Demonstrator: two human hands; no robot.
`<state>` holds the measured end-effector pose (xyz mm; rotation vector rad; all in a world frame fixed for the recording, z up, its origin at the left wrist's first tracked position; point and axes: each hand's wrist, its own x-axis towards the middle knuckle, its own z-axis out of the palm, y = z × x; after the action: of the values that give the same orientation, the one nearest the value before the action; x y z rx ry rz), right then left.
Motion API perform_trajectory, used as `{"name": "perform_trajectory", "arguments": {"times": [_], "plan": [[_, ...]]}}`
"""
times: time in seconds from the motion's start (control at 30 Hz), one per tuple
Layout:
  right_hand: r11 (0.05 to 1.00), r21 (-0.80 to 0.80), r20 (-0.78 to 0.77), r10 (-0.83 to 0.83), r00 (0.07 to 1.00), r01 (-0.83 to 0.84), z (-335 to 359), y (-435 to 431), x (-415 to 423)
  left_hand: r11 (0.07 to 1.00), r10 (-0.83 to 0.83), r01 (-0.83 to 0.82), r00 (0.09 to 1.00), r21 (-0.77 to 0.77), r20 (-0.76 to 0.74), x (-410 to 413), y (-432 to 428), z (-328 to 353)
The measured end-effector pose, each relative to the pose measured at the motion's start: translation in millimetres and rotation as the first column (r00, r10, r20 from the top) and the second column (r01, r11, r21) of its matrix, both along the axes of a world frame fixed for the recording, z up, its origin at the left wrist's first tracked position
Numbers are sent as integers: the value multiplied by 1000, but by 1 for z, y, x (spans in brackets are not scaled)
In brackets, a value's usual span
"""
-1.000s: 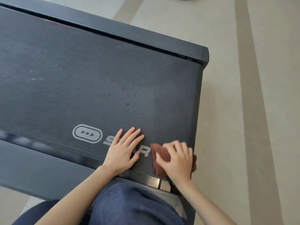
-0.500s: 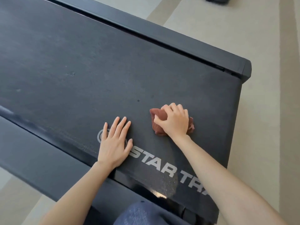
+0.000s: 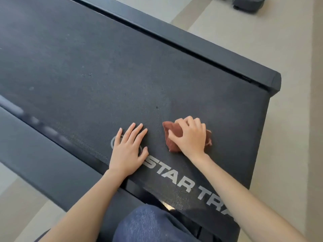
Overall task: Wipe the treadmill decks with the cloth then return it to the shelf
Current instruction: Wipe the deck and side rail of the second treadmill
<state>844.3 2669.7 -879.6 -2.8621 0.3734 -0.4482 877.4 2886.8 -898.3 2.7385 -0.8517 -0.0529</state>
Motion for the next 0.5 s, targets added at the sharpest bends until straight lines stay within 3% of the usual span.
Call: {"name": "perform_trajectory", "arguments": {"times": [0.2,0.3,0.5], "plan": [[981,3,-43,196,980,-196,-6,43,-101,999,6,-5,1000,32,-24,-4,-2,7],[975,-21,-33,219,975,-220,-3,37,-69,999,-29,30,999,31,-28,0,1,9],[998,-64,-66,1,998,-5,-1,17,61,977,-194,191,981,97,23,31,29,14]]}}
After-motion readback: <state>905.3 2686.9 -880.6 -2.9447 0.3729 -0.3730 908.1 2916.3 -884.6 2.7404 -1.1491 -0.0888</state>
